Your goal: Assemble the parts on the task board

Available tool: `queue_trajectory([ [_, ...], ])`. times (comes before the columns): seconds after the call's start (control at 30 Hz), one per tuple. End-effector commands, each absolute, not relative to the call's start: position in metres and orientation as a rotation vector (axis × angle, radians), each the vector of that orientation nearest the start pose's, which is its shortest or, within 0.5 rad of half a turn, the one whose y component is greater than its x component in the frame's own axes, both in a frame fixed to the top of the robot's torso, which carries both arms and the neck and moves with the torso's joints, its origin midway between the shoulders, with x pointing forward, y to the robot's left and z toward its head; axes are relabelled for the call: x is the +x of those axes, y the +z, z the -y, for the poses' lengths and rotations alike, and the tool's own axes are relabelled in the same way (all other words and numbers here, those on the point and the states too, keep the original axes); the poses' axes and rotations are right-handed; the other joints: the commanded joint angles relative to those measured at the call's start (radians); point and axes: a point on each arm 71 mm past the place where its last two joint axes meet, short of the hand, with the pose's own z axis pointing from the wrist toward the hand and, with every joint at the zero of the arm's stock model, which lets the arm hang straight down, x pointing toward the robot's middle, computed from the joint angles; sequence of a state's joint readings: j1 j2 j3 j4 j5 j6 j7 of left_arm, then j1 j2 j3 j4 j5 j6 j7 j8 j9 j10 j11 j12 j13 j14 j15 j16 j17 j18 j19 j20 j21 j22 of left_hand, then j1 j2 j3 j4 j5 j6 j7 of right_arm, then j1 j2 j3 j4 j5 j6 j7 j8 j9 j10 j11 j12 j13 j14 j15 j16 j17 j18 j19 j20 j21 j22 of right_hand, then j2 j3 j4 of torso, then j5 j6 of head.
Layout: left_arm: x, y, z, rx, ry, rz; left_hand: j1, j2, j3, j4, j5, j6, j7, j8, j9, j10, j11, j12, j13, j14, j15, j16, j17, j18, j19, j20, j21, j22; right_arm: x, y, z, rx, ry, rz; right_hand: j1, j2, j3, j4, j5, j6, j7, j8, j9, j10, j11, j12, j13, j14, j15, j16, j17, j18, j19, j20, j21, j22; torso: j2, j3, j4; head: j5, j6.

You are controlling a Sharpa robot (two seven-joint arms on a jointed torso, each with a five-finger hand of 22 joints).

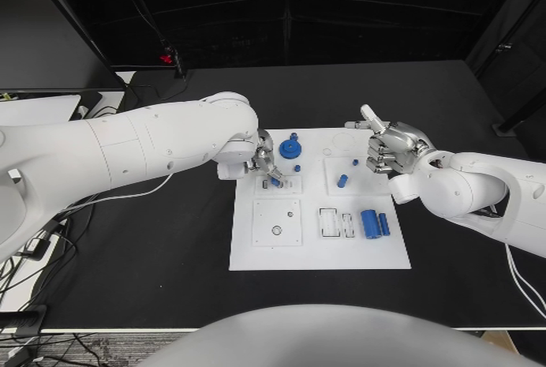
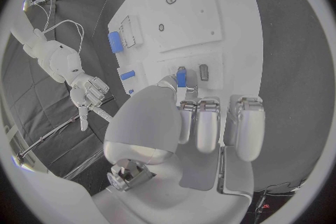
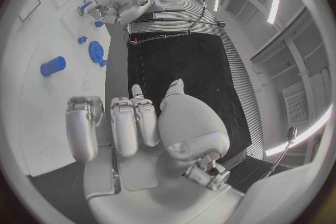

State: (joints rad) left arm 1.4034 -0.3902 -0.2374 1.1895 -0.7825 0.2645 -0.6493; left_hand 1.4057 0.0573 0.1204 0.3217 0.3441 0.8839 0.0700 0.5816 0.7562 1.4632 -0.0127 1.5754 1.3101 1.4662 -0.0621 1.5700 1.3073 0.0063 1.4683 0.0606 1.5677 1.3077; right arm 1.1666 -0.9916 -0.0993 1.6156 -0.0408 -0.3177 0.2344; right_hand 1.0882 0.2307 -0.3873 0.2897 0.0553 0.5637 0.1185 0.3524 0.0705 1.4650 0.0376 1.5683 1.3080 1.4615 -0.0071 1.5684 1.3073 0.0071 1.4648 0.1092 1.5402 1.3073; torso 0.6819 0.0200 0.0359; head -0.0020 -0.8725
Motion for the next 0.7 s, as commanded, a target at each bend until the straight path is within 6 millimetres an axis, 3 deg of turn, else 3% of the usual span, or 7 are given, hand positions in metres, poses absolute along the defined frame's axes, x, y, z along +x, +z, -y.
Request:
queue_trajectory([
  [0.03, 0.5208, -0.2109, -0.0863, -0.081, -0.337, -2.548, 0.098, 0.095, 0.043, -0.033, 0.000, 0.038, -0.030, 0.001, 0.002, 0.108, -0.004, -0.005, 0.261, 0.105, -0.005, 0.001, 0.263, -0.006, 0.102, 0.001, 0.003, 0.263, 0.4532, -0.2169, 0.2538, 1.230, 1.350, -1.614, -0.001, 0.011, -0.004, 0.001, 0.000, -0.009, 0.000, 0.003, 0.001, 0.106, 0.003, 0.002, 0.263, 0.109, 0.005, 0.002, 0.263, 0.007, 0.058, 0.002, -0.005, 0.245, 0.000, 0.0002, -0.0004, -0.001, 0.000],
  [0.7, 0.5233, -0.2141, -0.0888, -0.085, -0.313, -2.561, 0.097, 0.093, 0.047, -0.033, 0.000, 0.038, -0.030, -0.001, 0.003, 0.108, -0.004, -0.005, 0.261, 0.105, -0.005, 0.001, 0.263, -0.006, 0.102, 0.002, 0.003, 0.263, 0.4530, -0.2169, 0.2527, 1.229, 1.354, -1.618, -0.002, 0.011, -0.004, 0.001, 0.000, -0.010, 0.000, 0.005, 0.001, 0.106, 0.003, 0.002, 0.263, 0.109, 0.005, 0.002, 0.263, 0.007, 0.057, 0.002, -0.005, 0.244, 0.001, 0.0001, 0.0013, -0.003, 0.000],
])
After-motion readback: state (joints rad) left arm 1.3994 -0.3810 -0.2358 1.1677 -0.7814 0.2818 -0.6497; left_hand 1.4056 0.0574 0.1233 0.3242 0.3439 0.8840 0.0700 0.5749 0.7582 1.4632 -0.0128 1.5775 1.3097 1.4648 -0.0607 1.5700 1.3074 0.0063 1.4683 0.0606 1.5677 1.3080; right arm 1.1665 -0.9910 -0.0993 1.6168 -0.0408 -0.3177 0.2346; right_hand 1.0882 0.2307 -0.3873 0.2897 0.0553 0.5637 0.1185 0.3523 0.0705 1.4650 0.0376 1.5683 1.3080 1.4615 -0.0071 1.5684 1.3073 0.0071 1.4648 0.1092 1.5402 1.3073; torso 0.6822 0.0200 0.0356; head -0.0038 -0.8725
